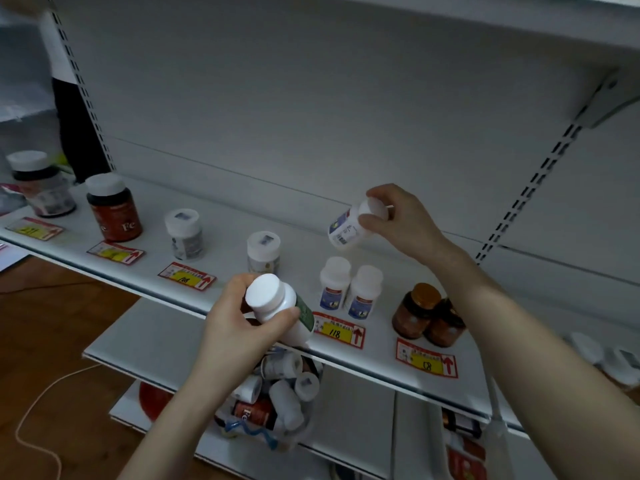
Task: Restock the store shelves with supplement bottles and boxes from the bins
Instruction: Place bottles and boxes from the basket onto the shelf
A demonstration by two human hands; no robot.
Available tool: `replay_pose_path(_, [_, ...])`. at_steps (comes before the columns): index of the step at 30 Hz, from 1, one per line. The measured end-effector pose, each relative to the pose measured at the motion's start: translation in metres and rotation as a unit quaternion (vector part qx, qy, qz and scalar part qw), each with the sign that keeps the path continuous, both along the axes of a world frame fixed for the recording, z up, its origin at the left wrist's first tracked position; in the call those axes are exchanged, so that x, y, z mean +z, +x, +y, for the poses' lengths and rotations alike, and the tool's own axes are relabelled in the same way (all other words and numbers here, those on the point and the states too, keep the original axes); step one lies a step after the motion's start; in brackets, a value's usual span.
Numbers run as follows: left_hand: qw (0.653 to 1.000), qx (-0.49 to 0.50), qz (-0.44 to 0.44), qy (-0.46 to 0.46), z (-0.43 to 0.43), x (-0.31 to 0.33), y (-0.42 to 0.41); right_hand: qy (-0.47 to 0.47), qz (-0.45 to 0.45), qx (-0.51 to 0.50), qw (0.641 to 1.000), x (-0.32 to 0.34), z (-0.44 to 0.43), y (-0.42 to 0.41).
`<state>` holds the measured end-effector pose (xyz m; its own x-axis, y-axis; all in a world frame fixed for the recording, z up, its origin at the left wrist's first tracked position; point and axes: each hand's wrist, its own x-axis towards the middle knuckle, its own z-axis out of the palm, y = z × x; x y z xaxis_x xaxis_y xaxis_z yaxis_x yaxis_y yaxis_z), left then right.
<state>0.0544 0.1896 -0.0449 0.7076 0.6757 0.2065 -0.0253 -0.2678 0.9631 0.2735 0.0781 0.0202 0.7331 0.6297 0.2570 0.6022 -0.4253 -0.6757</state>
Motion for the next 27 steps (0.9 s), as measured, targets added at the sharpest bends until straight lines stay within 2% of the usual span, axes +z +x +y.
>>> replay_pose_path(4, [1.000, 0.000, 0.005, -0.007, 0.004, -0.003, 0.008, -0.105, -0.059, 0.044, 0.992, 0.000, 0.006, 0.020])
replay_pose_path(9, [1.000, 0.000, 0.016, 0.004, 0.011, -0.002, 0.016, -0.219, -0.041, 0.057, 0.973, 0.001, 0.015, 0.038])
replay_pose_path(18, [0.998, -0.048, 0.048, 0.018, 0.036, 0.004, 0.021, -0.305, 0.001, 0.067, 0.950, -0.013, 0.034, 0.046])
replay_pose_path(27, [0.996, -0.057, 0.061, 0.014, 0.048, 0.001, 0.022, -0.373, -0.019, 0.066, 0.925, -0.024, 0.049, 0.042])
